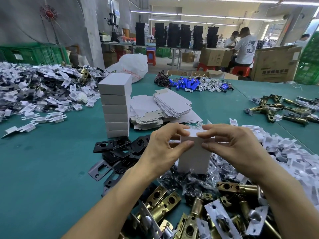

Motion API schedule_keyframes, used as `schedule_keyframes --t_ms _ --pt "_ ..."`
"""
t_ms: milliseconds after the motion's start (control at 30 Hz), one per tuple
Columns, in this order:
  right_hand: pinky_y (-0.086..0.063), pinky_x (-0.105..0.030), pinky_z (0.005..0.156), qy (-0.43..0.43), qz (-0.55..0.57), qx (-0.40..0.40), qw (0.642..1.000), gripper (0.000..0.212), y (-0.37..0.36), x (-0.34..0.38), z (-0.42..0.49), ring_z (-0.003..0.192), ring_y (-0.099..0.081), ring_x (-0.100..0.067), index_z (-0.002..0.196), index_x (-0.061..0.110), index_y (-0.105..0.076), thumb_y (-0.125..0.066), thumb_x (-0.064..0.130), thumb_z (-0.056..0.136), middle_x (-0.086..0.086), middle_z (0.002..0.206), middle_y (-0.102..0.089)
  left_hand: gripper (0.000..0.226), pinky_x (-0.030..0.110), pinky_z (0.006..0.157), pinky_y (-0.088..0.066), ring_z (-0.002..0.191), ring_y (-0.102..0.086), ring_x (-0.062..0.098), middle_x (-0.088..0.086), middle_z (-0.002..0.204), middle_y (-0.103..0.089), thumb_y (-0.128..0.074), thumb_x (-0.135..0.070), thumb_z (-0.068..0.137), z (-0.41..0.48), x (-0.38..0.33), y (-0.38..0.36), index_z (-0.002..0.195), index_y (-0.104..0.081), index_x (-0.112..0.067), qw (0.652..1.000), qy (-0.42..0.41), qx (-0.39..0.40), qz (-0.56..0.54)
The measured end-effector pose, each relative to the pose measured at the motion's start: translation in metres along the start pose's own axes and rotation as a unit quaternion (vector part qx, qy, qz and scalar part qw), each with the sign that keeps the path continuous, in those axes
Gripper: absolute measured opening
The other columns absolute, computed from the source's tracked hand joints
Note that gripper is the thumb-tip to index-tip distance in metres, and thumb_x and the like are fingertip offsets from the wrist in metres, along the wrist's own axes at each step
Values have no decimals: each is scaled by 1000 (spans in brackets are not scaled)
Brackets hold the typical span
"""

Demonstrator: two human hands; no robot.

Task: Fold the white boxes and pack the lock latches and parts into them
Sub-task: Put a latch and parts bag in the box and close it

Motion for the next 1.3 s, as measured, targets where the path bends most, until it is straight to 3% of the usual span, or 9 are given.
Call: schedule_keyframes --t_ms 167,300,500,600,733,833,967,1200,1300 --pt "-56 -19 72 -9 12 14 1000 40 0 -3 -1 85 -72 -3 94 43 -73 -74 3 84 24 95 -72 51 41 82 -62 101 -70 15 -7 115 -68 -76 -19 89 -4 8 -14 125 -56 -49 994 59 95 8" --pt "-60 -33 79 -2 39 -8 999 38 0 -2 0 87 -72 -10 90 38 -77 -76 1 81 18 97 -74 51 45 79 -62 100 -70 17 -8 116 -69 -76 -14 88 -4 7 -13 122 -58 -47 996 35 77 18" --pt "-62 -33 69 -22 172 -74 982 31 10 1 1 84 -75 -21 93 28 -76 -73 0 81 4 94 -77 73 44 81 -62 96 -73 24 4 111 -70 -82 -24 77 -1 8 -5 131 -43 -52 994 83 36 -65" --pt "-61 -30 64 -40 254 -141 956 25 20 1 0 83 -75 -20 98 22 -74 -69 2 84 2 100 -76 57 47 76 -63 87 -74 29 11 104 -73 -83 -27 80 -1 11 -7 129 -54 -27 983 149 75 -73" --pt "-60 -31 66 -108 290 -166 936 24 22 -13 -2 82 -73 -21 105 24 -71 -66 6 90 -13 105 -72 30 30 61 -60 71 -74 25 18 84 -75 -80 -23 85 -2 10 -12 104 -63 -6 972 184 72 -129" --pt "-60 -34 71 -142 283 -155 936 23 18 -20 -1 82 -72 -23 104 27 -71 -63 9 93 -16 105 -69 41 27 57 -59 65 -73 23 18 77 -74 -80 -39 73 -3 9 -12 91 -66 -5 966 202 61 -151" --pt "-59 -35 71 -184 289 -139 929 21 12 -29 0 87 -73 -29 110 25 -67 -62 11 94 -9 100 -69 50 20 46 -50 49 -64 15 2 60 -68 -77 -50 66 -1 8 -5 84 -64 -6 953 233 12 -195" --pt "-59 -33 56 -230 381 -126 887 26 -10 -27 2 70 -73 -27 116 16 -58 -62 7 93 -21 107 -62 34 18 43 -38 43 -44 7 -10 49 -53 -66 -39 93 1 2 -5 71 -57 -14 961 221 -24 -165" --pt "-59 -35 56 -222 411 -133 874 26 -15 -22 1 69 -73 -29 111 14 -59 -65 5 88 -19 100 -64 33 22 47 -37 46 -45 8 -12 58 -55 -52 -49 98 2 -1 -3 85 -53 -19 970 220 -51 -93"
Point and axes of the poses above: each hand's wrist, its own z-axis towards the middle knuckle, its own y-axis out of the back of the hand, x = y × z, the point moved 5 cm from there along z, towards the middle knuckle
